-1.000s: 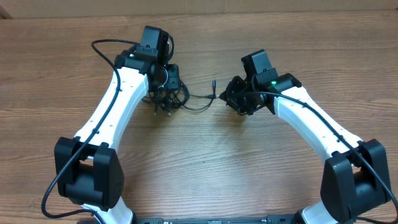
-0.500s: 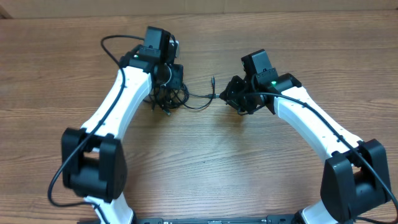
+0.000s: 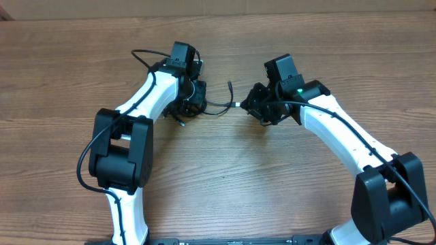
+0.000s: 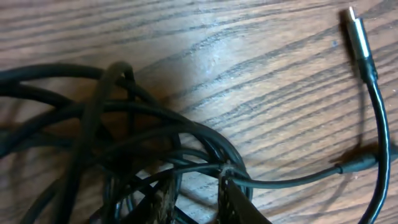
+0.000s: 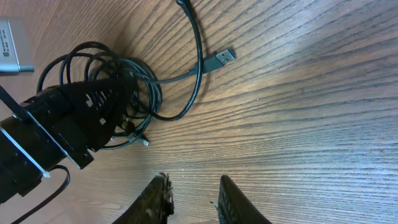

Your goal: Untangle cables

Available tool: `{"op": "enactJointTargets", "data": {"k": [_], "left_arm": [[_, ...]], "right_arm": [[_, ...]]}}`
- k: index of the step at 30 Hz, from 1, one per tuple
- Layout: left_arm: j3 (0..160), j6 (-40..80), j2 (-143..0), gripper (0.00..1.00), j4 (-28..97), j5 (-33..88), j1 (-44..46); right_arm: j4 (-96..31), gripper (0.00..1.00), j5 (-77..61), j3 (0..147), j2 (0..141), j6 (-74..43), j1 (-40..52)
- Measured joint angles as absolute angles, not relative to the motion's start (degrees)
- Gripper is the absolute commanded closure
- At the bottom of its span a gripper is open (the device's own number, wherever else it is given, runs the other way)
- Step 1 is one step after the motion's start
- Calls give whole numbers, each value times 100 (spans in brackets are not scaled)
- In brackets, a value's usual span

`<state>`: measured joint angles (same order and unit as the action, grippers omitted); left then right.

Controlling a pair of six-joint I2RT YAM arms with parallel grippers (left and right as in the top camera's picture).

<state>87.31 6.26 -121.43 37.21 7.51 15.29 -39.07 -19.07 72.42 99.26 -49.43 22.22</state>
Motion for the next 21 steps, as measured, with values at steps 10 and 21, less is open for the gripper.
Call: {"op": "enactJointTargets", "data": {"k": [10, 21], "left_arm": [[8733, 386, -12143, 78, 3750, 661, 1529], [8962, -150, -12143, 72, 3920, 781, 1529]], "right_arm": [[-3907, 76, -1905, 7242, 9926, -4945, 2222], [-3907, 76, -1863, 7242, 9926, -4945, 2222]]}}
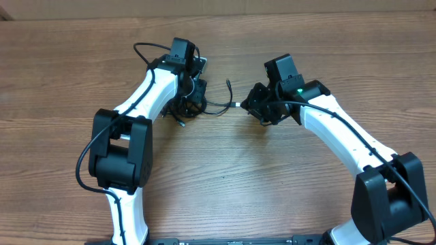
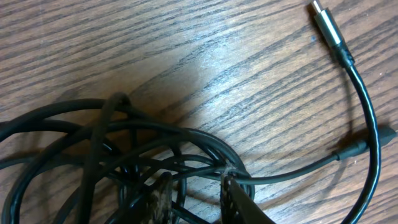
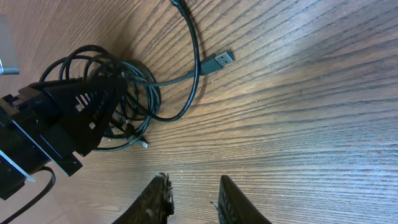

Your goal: Untangle cables

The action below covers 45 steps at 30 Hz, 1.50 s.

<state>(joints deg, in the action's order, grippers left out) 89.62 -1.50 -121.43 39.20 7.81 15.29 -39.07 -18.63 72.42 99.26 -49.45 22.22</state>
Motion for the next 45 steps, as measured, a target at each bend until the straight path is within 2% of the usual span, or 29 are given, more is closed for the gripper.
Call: {"op": "enactJointTargets", "data": {"k": [20, 31, 39, 41, 45], "left_arm": [[8917, -318, -12202, 70, 3975, 248, 1529], [8917, -338, -12243, 75, 4058, 207, 1529], [8842, -340, -12261, 74, 4077, 248, 1529], [8836, -340, -12261, 72, 4062, 255, 1529], [8779, -340, -12261, 61, 3883, 318, 1529]], "right_arm": [[-3916, 76, -1863, 7242, 9926, -4943, 2222], [-3955, 76, -1863, 7242, 9926, -4945, 2222], [-3962, 76, -1863, 7242, 9926, -4943, 2222], [-3959, 76, -1861, 7242, 9926, -4943, 2222], [-3959, 76, -1863, 7242, 9926, -4945, 2224]]}}
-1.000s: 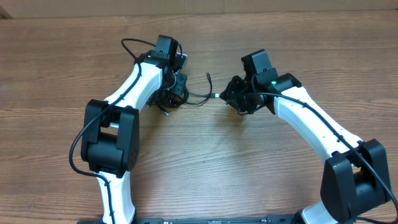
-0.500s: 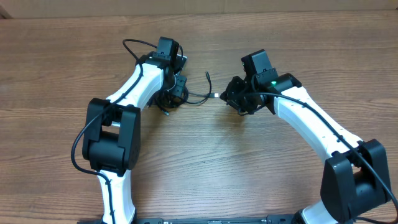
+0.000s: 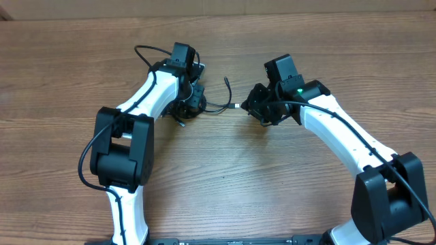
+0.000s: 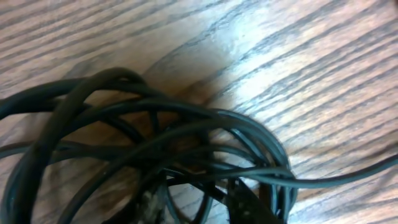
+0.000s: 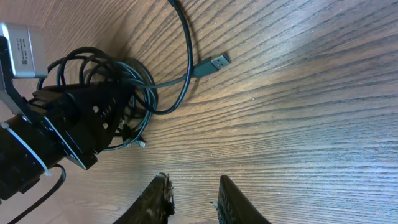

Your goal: Untangle cables

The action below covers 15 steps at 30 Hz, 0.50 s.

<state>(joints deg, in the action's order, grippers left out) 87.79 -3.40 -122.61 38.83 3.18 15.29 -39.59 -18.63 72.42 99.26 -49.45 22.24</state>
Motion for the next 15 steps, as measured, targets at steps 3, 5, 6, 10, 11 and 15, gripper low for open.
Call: {"op": "enactJointTargets", "data": {"k": [3, 5, 6, 10, 11, 15], "left_arm": [[8755, -342, -12261, 59, 3664, 366, 1529], [8739, -340, -12261, 59, 3590, 379, 1529], [8733, -342, -12261, 59, 3548, 384, 1529], [8724, -342, -12269, 61, 3413, 388, 1529], [8724, -342, -12272, 62, 3402, 386, 1529], [8724, -346, -12278, 91, 3376, 381, 1529]], "right_arm": [[-3962, 76, -1861, 7242, 9926, -4943, 2222], [-3959, 76, -1861, 7242, 9926, -4945, 2222], [-3962, 76, -1861, 7242, 9926, -4945, 2222], [-3964, 76, -1861, 7242, 9926, -4943, 2222], [-3964, 76, -1863, 7242, 9926, -4941, 2224], [-3959, 76, -1861, 7242, 9926, -4943, 2222]]}}
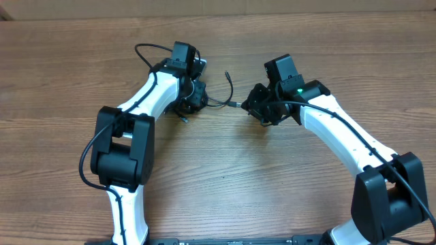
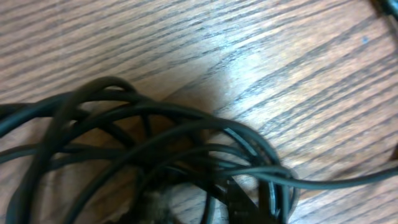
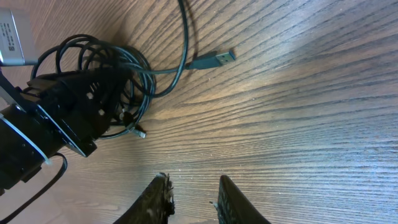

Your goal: Untangle cables

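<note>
A knot of thin black cables [image 2: 155,143] lies on the wooden table, seen in the right wrist view as a coil [image 3: 118,62] at upper left. My left gripper [image 2: 196,202] is pressed into it, fingers apart with strands running between them; overhead it [image 1: 193,96] covers most of the knot. One lead runs out to a USB plug [image 3: 222,58] [image 1: 236,105]. Another end [image 1: 227,75] curls away from me. My right gripper [image 3: 194,199] [image 1: 259,112] hovers open and empty just right of the plug.
The wooden table [image 1: 218,177] stretches bare toward its near edge. The left arm's own black supply cable [image 1: 146,51] loops out beyond its wrist. Both white arms reach in from the near edge.
The knot and its leads have shifted a little with the left gripper: the curled end now lies farther back and the USB plug slightly nearer the right gripper. The right gripper has not moved.
At first the left gripper sat at the knot's edge with a plug end in its view at upper right. It then stood a little farther over the coil. Later it was low in the knot, the plug out of its view. The right gripper stayed open throughout.
</note>
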Available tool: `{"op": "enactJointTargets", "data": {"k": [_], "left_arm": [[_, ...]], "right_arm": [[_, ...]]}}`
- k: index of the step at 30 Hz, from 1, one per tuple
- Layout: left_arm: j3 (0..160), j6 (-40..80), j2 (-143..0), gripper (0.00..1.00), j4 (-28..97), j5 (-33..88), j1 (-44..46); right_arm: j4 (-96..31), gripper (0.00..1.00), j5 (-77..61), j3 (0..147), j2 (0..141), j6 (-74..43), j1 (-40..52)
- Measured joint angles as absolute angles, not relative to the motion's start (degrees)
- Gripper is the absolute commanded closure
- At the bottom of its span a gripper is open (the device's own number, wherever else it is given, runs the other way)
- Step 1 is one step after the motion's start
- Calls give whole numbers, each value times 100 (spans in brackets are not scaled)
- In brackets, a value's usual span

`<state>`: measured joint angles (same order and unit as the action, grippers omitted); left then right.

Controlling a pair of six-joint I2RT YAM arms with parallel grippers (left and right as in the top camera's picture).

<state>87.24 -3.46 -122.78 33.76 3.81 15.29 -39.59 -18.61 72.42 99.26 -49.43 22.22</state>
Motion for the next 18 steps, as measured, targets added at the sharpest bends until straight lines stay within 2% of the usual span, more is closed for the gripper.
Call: {"op": "enactJointTargets", "data": {"k": [1, 2, 3, 8, 18], "left_arm": [[8724, -342, -12280, 89, 3382, 377, 1525], [8724, -360, -12280, 72, 3395, 375, 1518], [8724, -360, -12283, 66, 3404, 377, 1518], [8724, -368, -12283, 61, 3358, 408, 1529], [8925, -799, -12357, 61, 3330, 403, 1529]], "right_arm": [[-3962, 76, -1859, 7242, 9926, -4945, 2222], [-3964, 76, -1850, 7242, 9926, -4947, 2222], [-3964, 76, -1841, 7242, 9926, -4943, 2222], [-3964, 76, -1798, 7242, 9926, -4943, 2222], [-3955, 76, -1774, 7242, 9926, -4945, 2222]]}}
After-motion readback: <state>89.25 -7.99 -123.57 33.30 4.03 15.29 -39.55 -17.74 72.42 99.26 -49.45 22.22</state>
